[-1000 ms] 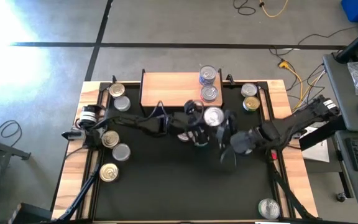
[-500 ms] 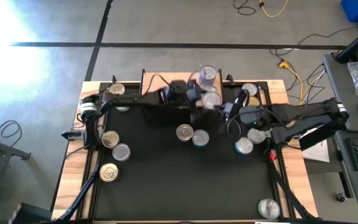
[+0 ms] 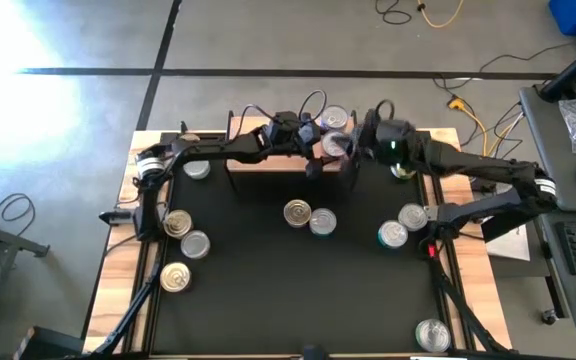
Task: Stack canned seafood by type on shelf
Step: Stack the red tuna can on top of the other red tuna can on the shelf
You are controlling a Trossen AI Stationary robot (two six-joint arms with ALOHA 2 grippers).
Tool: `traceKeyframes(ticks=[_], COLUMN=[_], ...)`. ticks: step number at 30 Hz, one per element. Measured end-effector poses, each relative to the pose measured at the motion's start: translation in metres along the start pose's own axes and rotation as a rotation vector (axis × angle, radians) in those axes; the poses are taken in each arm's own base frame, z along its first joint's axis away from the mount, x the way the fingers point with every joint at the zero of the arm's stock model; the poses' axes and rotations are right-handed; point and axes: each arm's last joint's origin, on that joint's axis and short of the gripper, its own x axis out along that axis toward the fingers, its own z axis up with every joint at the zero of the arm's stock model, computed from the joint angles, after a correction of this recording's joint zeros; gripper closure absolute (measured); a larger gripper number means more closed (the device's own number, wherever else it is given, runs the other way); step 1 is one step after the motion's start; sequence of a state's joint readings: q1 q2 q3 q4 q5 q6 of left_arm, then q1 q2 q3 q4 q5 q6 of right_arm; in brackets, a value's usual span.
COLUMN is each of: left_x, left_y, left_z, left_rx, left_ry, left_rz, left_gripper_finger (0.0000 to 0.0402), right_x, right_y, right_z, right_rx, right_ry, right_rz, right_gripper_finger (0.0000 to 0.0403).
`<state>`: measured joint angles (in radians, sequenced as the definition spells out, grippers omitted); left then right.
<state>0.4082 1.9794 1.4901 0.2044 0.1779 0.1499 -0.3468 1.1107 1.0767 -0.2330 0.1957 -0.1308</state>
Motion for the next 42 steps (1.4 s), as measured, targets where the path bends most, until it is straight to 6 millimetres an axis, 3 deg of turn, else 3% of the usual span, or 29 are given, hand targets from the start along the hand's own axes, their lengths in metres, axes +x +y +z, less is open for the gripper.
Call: traceKeyframes(ticks=[5, 12, 20, 30, 42], left_x=[0.006, 0.009, 0.008, 0.000, 0.001], left_y=[0.007, 0.012, 0.012, 0.039, 0.039], left_z=[-0.005, -0.010, -0.010, -0.016, -0.015], left_rx=[-0.031, -0.043, 0.025, 0.045, 0.057], left_ry=[-0.008, -0.012, -0.029, -0.028, -0.066], left_rz=[-0.016, -0.043, -0.141, -0.180, -0.218], left_gripper_finger=[0.0027, 0.0027, 0.0027, 0.0027, 0.0027], right_x=[0.007, 0.016, 0.040, 0.049, 0.062], right_y=[-0.021, -0.023, -0.023, -0.027, -0.026], right_z=[-0.012, -0.031, -0.049, -0.052, -0.056], right_rx=[0.084, 0.067, 0.043, 0.023, -0.020], right_ry=[0.043, 0.099, 0.184, 0.177, 0.178], right_rz=[0.026, 0.018, 0.019, 0.006, 0.008], right_gripper_finger=[0.0390, 0.0390, 0.0390, 0.0390, 0.0390])
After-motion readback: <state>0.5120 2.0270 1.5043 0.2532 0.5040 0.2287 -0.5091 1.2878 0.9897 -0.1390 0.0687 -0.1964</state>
